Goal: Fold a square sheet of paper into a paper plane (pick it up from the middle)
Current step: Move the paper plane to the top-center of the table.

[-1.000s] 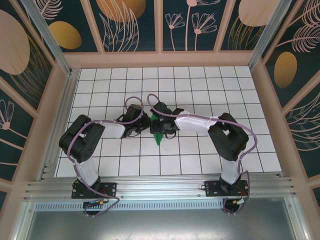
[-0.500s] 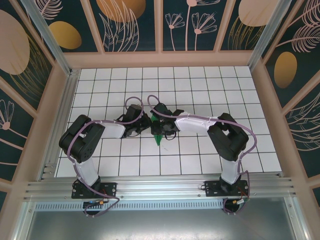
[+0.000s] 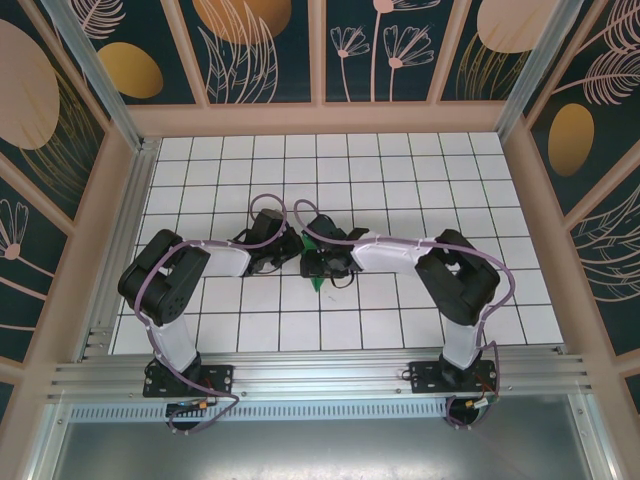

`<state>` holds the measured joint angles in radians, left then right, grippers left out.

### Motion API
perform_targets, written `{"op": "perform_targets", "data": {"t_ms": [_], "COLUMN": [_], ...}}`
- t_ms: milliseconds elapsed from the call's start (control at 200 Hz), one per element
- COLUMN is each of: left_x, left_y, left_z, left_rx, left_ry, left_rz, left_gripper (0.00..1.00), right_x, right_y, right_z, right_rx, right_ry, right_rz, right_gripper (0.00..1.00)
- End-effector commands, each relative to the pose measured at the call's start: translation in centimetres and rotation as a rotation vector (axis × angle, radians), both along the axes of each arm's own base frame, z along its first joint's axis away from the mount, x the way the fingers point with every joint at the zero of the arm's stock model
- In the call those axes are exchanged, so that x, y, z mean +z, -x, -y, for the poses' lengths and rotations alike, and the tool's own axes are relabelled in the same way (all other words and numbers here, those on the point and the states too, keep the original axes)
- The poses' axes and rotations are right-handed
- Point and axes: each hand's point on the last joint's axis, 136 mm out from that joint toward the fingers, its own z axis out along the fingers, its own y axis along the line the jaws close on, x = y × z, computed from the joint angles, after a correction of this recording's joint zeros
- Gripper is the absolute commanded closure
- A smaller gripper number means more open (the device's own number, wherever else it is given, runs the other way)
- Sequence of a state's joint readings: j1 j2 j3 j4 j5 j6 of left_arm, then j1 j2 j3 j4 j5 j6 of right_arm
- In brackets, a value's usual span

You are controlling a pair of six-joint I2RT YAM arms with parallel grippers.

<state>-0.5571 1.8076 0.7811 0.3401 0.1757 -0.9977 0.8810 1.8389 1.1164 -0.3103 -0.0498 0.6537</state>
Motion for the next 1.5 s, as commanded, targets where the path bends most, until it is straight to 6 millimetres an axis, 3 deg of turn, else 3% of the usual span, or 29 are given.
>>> {"op": "perform_targets", "data": {"t_ms": [0,105,360,651,841,1096,1111,1271,1496], "left_x": [-0.8,-0.8,-0.6,-0.4,0.2,2.5,3.5,4.4,3.2], "left_y": [0.4,0.4,0.4,0.5,0.6,0.1,0.0,-0.4,-0.3], "left_z": [-0.1,-0.1,-0.1,0.0,-0.1,-0.6,-0.6,-2.9,-6.6], "left_rx": [0.001,0.0,0.0,0.001,0.01,0.034,0.036,0.101,0.183], "left_ry": [-0.003,-0.004,0.0,0.008,0.021,0.057,0.071,0.063,0.004], "left_rz": [-0.021,-0.021,-0.02,-0.018,-0.012,0.023,0.043,0.054,0.019], "left_gripper": [1.0,1.0,1.0,0.98,0.92,0.8,0.79,0.72,0.69], "right_x": [1.6,1.7,1.1,0.5,0.4,0.2,0.2,0.0,-0.4], "right_y": [0.0,-0.4,-1.5,-2.3,-2.8,-2.8,-2.8,-2.8,-3.0], "right_z": [-0.3,-0.1,0.4,0.5,0.8,1.2,1.2,1.2,0.9], "right_rx": [0.01,-0.003,-0.069,-0.128,-0.165,-0.178,-0.179,-0.187,-0.185], "right_ry": [-0.035,-0.025,0.029,0.061,0.096,0.149,0.15,0.169,0.193], "right_rz": [0.043,0.052,0.062,0.06,0.067,0.073,0.073,0.068,0.06], "right_gripper": [0.45,0.45,0.64,0.77,0.77,0.74,0.74,0.7,0.69]}}
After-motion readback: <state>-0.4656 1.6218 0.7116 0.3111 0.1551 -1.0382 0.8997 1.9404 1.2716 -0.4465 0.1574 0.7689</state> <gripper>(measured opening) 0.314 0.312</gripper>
